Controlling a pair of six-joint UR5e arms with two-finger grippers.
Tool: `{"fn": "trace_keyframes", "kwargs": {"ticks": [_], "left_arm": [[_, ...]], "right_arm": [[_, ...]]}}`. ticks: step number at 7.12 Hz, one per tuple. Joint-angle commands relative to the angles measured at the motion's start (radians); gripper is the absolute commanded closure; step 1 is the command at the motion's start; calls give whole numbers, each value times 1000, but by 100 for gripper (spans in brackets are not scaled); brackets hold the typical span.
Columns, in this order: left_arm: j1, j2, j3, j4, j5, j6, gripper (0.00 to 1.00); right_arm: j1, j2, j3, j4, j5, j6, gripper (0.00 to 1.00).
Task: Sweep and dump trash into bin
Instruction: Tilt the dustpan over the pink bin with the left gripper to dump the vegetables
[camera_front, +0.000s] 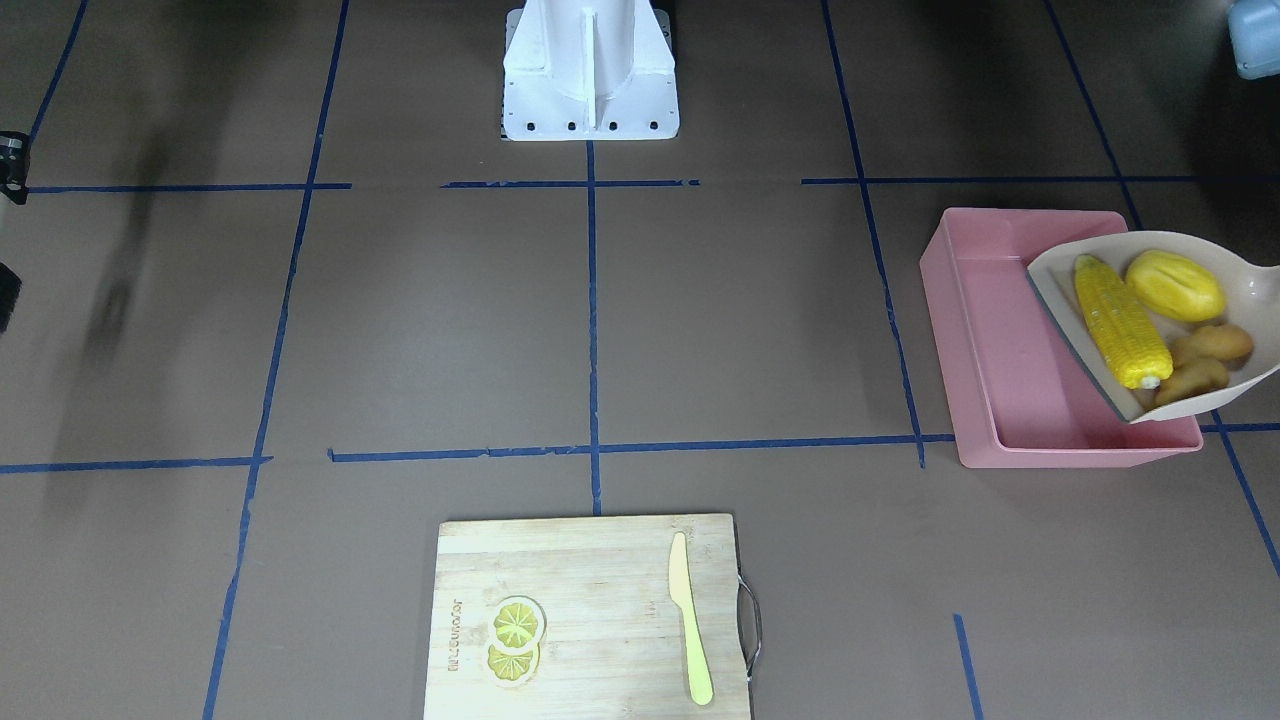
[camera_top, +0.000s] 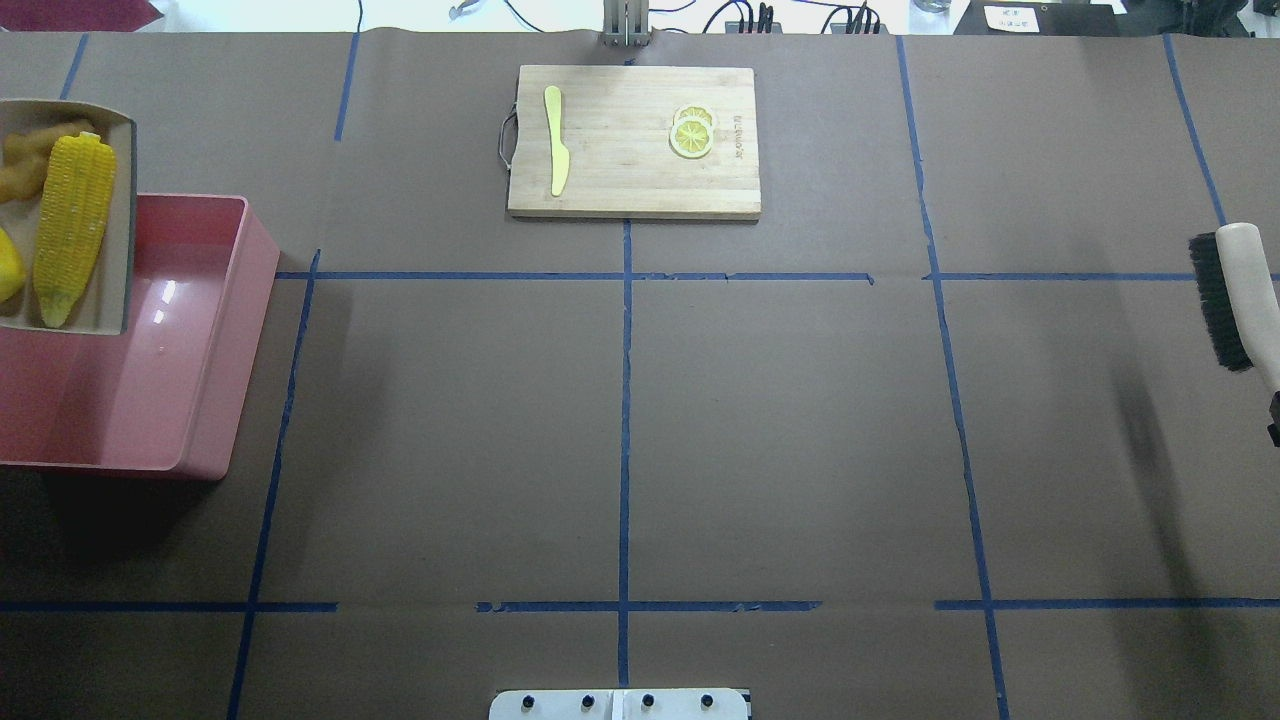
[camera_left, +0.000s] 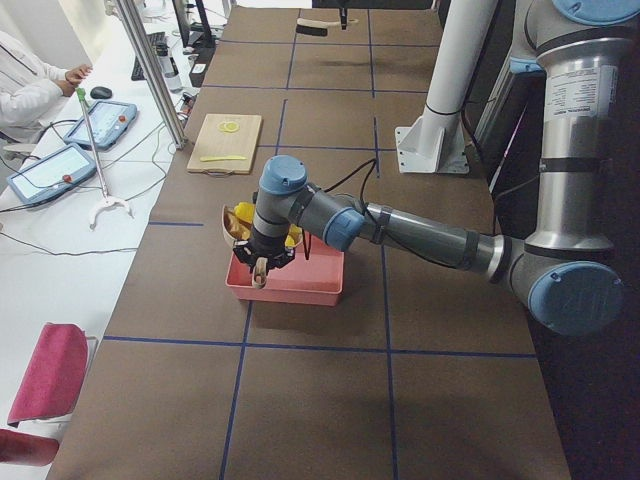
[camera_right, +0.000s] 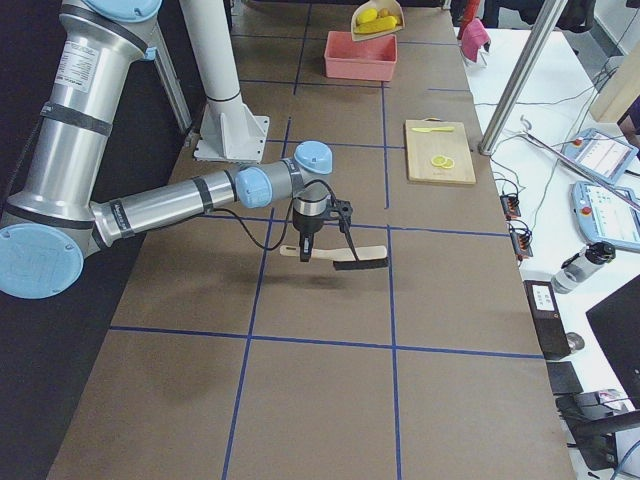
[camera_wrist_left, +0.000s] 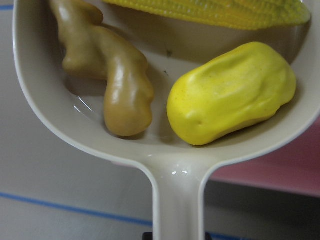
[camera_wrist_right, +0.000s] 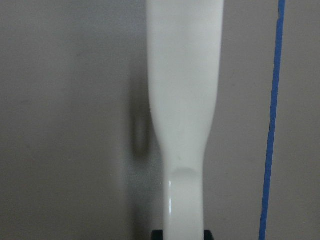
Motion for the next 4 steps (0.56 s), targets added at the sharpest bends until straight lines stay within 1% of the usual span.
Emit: {"fn": "trace_keyframes", "kwargs": {"ticks": [1, 2, 3, 4], "left_arm": [[3, -9, -17, 24, 186, 187, 100], [3, -8, -18, 22, 270, 235, 100], [8, -8, -35, 22, 321, 287, 100], [9, -8, -41, 22, 326, 335, 100]], "right_arm": [[0, 2, 1, 2, 0, 2, 97], [0, 2, 2, 2, 0, 2, 97], [0, 2, 1, 2, 0, 2, 97], [0, 3, 2, 2, 2, 3, 97]]}}
